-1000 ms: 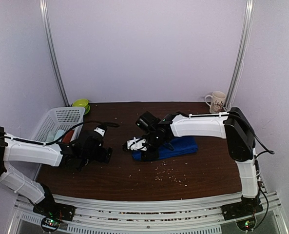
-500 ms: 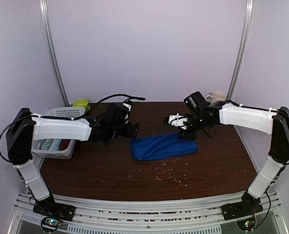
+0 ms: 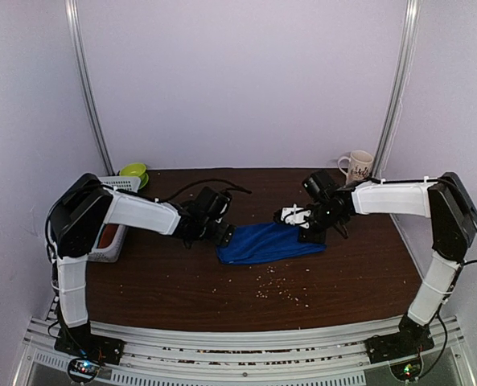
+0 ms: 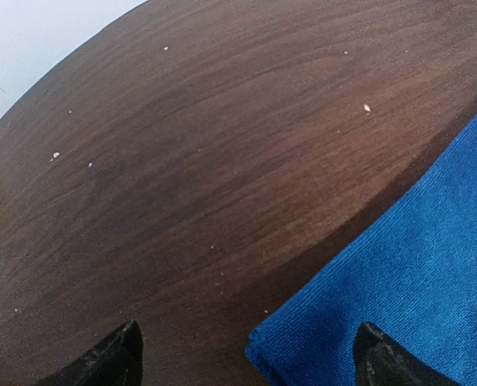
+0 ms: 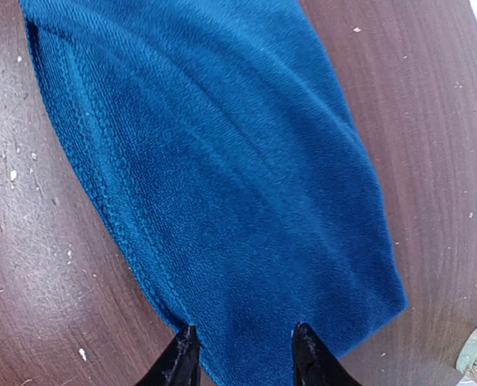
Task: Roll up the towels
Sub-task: Smooth out the towel at the center of the board.
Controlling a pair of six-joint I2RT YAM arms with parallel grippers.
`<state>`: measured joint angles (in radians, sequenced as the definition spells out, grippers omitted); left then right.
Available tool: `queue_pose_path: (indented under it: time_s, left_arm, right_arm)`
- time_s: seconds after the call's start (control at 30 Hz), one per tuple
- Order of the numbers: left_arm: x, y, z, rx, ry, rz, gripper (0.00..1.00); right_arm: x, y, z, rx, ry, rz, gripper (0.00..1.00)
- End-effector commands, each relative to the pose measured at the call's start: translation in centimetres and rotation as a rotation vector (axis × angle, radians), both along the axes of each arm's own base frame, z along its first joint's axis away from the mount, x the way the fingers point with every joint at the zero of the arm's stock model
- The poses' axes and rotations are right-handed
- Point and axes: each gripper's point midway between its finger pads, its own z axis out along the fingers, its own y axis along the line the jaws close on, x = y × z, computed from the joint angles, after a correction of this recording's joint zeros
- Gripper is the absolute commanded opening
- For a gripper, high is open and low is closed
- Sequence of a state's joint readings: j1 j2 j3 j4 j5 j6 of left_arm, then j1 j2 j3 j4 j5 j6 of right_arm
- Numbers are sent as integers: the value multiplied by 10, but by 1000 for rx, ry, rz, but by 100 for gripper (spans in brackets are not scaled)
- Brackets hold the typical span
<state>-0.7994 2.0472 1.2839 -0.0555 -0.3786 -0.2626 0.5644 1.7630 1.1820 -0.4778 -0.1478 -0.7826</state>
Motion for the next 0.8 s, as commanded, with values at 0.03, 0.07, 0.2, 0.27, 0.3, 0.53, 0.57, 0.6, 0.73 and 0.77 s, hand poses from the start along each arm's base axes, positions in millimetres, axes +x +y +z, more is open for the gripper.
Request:
queue_pose_path:
  time_s: [0.03, 0.07, 0.2, 0.27, 0.3, 0.53, 0.57, 0.6, 0.73, 0.77]
  left_arm:
    - [16, 8, 2, 18, -37, 33, 92]
    - [17, 10, 1, 20, -37, 37, 92]
    - [18, 16, -5, 39, -35, 50, 92]
    - [19, 18, -11, 47, -27, 54, 92]
    - [20, 19, -14, 50, -23, 55, 92]
    - [23, 21, -22, 59, -14, 61, 92]
    - [23, 21, -22, 58, -14, 62, 93]
    - [24, 21, -23, 59, -13, 61, 93]
    - [24, 22, -24, 62, -12, 63, 93]
    - [24, 22, -24, 63, -12, 64, 93]
  right_arm:
    - [-4, 2, -17, -49, 14, 17, 40]
    - [-4, 3, -20, -56, 16, 18, 40]
    - [-3, 7, -24, -67, 6, 15, 40]
    - [-4, 6, -28, -79, 9, 15, 41]
    - [-4, 6, -30, -85, 9, 15, 41]
    - [-2, 2, -34, -109, -12, 4, 42]
    - [-2, 2, -34, -112, -15, 5, 43]
    - [-2, 2, -35, -115, -15, 3, 43]
    - [-5, 2, -41, -130, -4, 12, 42]
    - [-6, 2, -43, -135, 0, 16, 41]
